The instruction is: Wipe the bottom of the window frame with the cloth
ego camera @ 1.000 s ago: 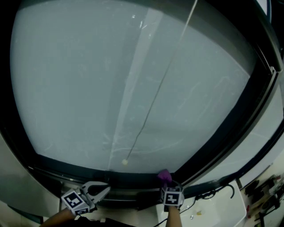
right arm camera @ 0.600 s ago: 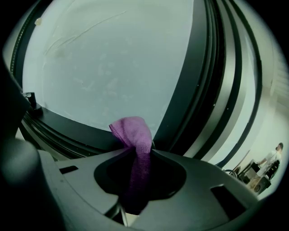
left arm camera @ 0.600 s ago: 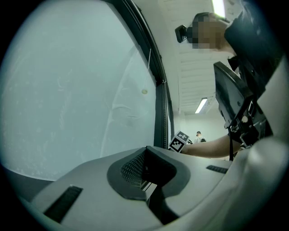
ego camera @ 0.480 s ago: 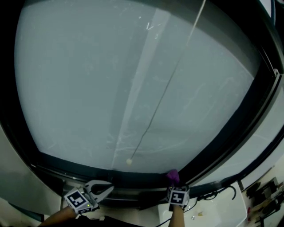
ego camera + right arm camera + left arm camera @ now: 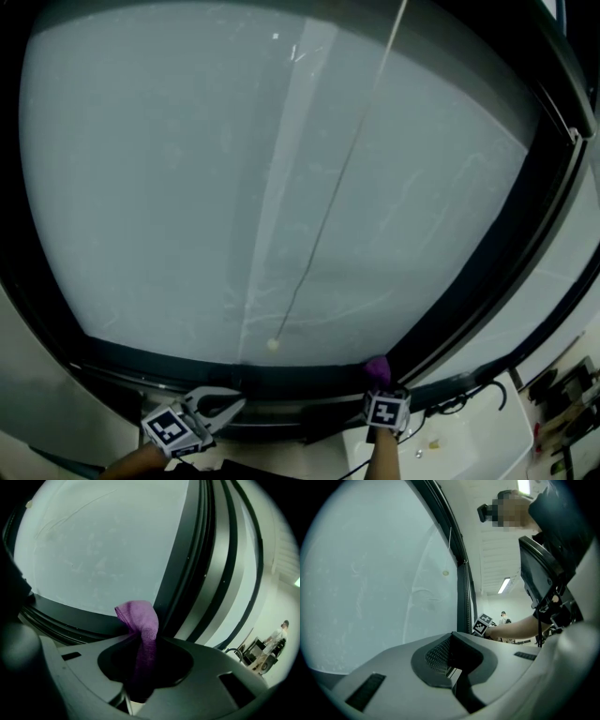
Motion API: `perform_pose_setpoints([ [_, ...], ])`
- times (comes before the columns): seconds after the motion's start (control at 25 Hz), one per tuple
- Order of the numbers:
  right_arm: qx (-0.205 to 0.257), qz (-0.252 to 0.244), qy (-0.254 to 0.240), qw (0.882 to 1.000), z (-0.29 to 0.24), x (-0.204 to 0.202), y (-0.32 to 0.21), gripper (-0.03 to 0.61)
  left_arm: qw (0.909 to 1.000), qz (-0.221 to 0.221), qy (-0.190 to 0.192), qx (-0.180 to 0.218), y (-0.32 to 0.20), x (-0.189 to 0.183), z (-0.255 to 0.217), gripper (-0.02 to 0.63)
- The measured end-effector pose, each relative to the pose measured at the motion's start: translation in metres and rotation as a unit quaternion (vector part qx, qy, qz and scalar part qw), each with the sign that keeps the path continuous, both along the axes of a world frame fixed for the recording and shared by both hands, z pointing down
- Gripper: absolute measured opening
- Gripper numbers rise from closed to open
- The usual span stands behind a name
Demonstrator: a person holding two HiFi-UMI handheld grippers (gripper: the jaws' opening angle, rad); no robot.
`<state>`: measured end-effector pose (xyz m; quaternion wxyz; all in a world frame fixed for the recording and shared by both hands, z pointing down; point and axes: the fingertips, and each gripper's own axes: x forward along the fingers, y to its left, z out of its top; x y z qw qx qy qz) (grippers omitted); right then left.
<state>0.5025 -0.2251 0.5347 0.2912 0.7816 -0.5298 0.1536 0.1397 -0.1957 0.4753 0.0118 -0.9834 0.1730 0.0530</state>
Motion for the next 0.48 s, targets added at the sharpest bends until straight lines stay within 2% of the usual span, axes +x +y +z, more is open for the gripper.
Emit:
perform_pose_setpoints([
  [0.48, -0.015, 0.007, -0.001, 1.000, 0.008, -0.003, 0.025, 0.086, 0.9999, 0.015, -0.003, 0.004, 0.001, -0.001, 0.000, 0.005],
])
